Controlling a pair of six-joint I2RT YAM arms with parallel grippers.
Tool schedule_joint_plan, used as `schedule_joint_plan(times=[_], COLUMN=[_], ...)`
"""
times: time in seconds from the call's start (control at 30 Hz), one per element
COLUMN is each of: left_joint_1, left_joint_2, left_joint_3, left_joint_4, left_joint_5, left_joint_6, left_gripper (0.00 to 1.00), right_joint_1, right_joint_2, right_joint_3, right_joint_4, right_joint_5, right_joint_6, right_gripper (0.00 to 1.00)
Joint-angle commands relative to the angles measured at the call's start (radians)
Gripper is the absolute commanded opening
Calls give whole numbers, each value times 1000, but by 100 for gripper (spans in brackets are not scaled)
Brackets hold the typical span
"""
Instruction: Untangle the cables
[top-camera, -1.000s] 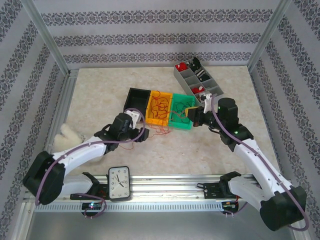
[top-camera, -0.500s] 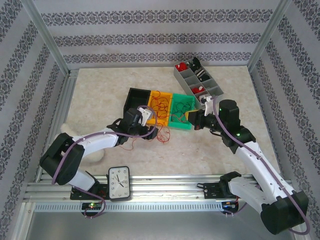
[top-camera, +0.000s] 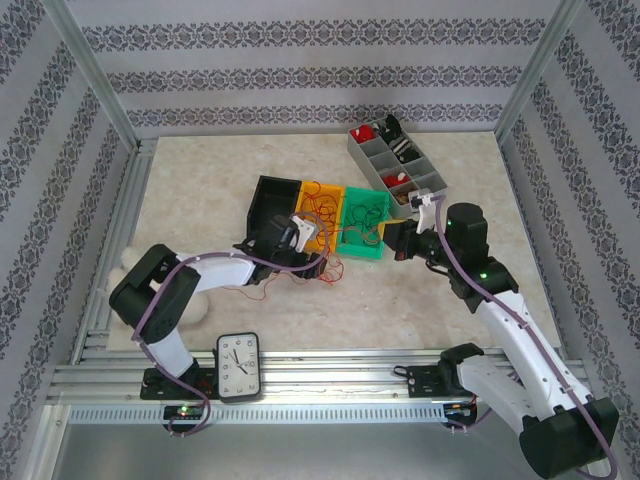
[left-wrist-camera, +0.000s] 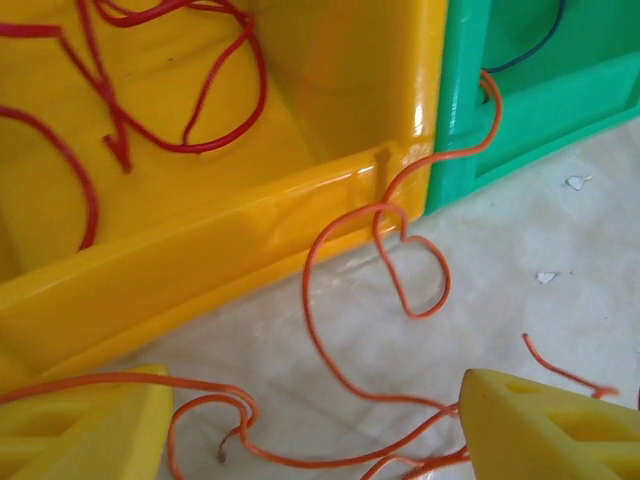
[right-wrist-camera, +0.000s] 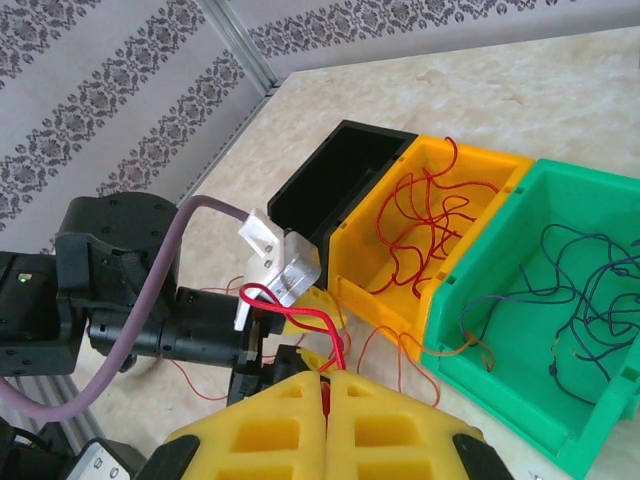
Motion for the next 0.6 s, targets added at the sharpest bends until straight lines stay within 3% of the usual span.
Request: schedule_joint_plan(times=[0.0,0.3,0.37,0.5,0.57], left_joint_1=[-24,-33,-34,-34,-34], left_joint_2=[46,112,121,118,112], left_joint_3=[56,102,106,78,60], left_joint_4=[12,-81,-105,-139,-168], left_joint_5=[26,-27,-53,-98,-126], left_joint_6=[10,30,34,46,39], left_gripper=[72,37,24,2,0], right_joint_1=[-10,-49,-66,-105,-129], right_joint_2=[-23,-47,-56,-97,-118], right_joint_3=[-13,2,15,56,76], right_joint_4=[11,29,26,0,-11], right_joint_5=[14,33,62,211,312], right_joint_6=[12,29,35,35,39], right_gripper=[0,0,0,0,0])
